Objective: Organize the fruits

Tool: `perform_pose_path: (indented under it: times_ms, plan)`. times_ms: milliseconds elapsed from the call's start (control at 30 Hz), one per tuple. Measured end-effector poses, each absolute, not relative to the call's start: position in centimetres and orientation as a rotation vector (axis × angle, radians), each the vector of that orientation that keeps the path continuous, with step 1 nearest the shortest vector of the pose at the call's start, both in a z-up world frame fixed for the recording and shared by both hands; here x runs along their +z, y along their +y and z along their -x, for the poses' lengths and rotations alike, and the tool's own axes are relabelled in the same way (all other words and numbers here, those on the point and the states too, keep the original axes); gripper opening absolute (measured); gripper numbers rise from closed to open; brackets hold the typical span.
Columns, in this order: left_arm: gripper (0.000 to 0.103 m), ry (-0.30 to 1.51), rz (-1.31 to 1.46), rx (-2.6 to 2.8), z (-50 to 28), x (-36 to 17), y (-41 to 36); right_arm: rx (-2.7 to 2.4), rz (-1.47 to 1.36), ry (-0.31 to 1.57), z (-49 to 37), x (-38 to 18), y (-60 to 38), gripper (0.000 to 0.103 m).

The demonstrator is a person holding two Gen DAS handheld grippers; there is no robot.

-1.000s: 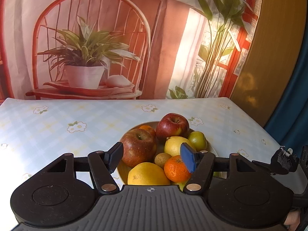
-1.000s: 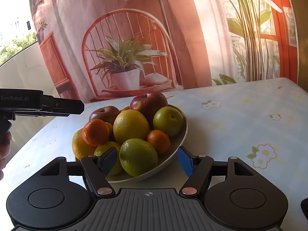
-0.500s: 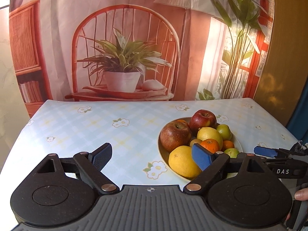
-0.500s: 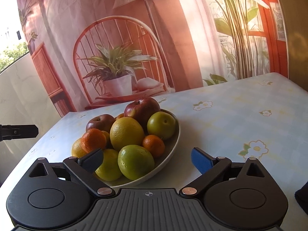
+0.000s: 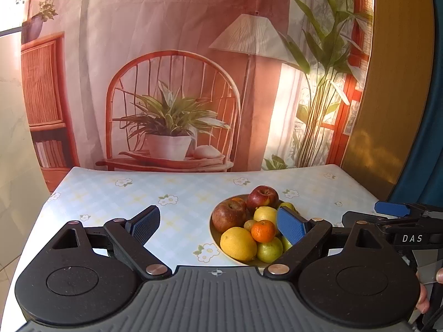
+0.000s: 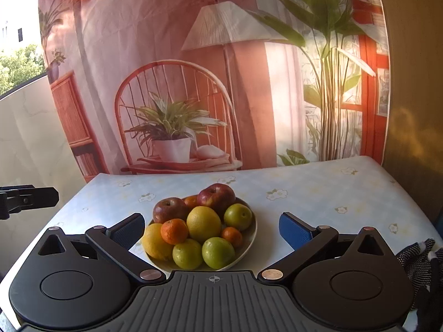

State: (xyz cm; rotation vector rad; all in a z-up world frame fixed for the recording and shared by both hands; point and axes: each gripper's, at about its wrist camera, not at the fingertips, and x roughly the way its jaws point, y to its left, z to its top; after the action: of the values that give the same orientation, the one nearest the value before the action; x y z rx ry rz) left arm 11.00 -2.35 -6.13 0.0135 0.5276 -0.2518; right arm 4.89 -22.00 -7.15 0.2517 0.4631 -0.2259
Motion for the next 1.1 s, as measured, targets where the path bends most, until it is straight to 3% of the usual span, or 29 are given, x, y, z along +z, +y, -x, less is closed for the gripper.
perform_pose_path:
  times_ms: [367, 1100]
  plan:
    - [0.094, 0.471, 0.04, -0.296, -7.4, -2.6, -1.4, -0.243, -0.249, 0.44, -1.2, -1.1, -19.6, 0.103]
    - [0.096, 0.428, -0.035, -0.235, -5.0, -1.3, -1.2, -0.29, -0.185, 0.447, 0.1, 0.5, -18.3, 0.103]
